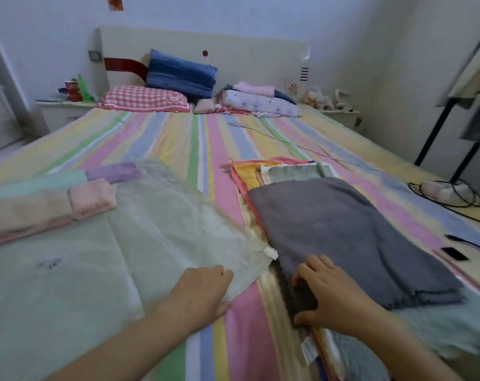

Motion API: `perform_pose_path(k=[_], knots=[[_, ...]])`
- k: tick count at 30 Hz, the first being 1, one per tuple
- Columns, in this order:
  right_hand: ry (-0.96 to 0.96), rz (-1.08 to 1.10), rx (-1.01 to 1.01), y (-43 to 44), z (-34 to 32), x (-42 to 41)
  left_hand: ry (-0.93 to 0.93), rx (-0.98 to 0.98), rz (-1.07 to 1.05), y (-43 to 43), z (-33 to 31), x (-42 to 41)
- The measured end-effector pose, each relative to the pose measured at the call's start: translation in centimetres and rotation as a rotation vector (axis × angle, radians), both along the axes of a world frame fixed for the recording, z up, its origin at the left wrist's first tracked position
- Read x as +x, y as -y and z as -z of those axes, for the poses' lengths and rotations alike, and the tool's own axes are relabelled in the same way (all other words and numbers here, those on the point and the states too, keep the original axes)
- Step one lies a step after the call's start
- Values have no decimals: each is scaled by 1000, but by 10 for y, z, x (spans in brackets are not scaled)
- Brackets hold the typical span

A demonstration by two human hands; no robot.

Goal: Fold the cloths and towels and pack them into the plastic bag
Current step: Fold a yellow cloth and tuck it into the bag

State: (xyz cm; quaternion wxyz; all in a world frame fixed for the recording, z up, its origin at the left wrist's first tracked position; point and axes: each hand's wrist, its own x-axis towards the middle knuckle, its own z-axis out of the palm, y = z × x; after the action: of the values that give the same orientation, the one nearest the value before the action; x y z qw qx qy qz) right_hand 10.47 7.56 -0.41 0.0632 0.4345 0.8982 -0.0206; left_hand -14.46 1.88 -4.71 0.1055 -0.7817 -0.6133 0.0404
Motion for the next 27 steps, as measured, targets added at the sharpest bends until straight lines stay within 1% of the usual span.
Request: perform_pose_path(k=[2, 5, 7, 10, 12, 14, 15, 16, 18, 20, 22, 24, 27], knots=[[-67, 13, -58, -1, -1, 5, -6, 12, 43, -5, -1, -3], [-199, 62, -37, -3, -5, 11, 103, -96, 91, 0, -9, 3], [-240, 96, -14, -4, -5, 12, 139, -178, 120, 3, -11, 5], [-339, 189, 98, -4, -3, 9, 172, -286, 123, 12, -18, 3], [-386, 260, 207, -5, -5, 7, 175, -303, 128, 17, -19, 3], [-415, 299, 298, -5, -9, 4, 227, -284, 118, 20, -20, 5], [-445, 307, 332, -5, -11, 2, 297, -264, 95, 21, -21, 8], [-483, 305, 360, -5, -12, 1, 395, -227, 69, 19, -23, 11], [-538, 291, 401, -4, -13, -2, 597, -92, 45, 12, -26, 22], [-562, 278, 427, -4, -13, -4, 772, 29, 76, 2, -30, 35], [-590, 287, 421, -4, -15, -4, 917, 67, 121, -12, -34, 48], [-633, 294, 408, -4, -16, -4, 982, 79, 135, -28, -38, 57], [-728, 246, 385, -3, -18, -6, 951, 89, 166, -49, -45, 66]])
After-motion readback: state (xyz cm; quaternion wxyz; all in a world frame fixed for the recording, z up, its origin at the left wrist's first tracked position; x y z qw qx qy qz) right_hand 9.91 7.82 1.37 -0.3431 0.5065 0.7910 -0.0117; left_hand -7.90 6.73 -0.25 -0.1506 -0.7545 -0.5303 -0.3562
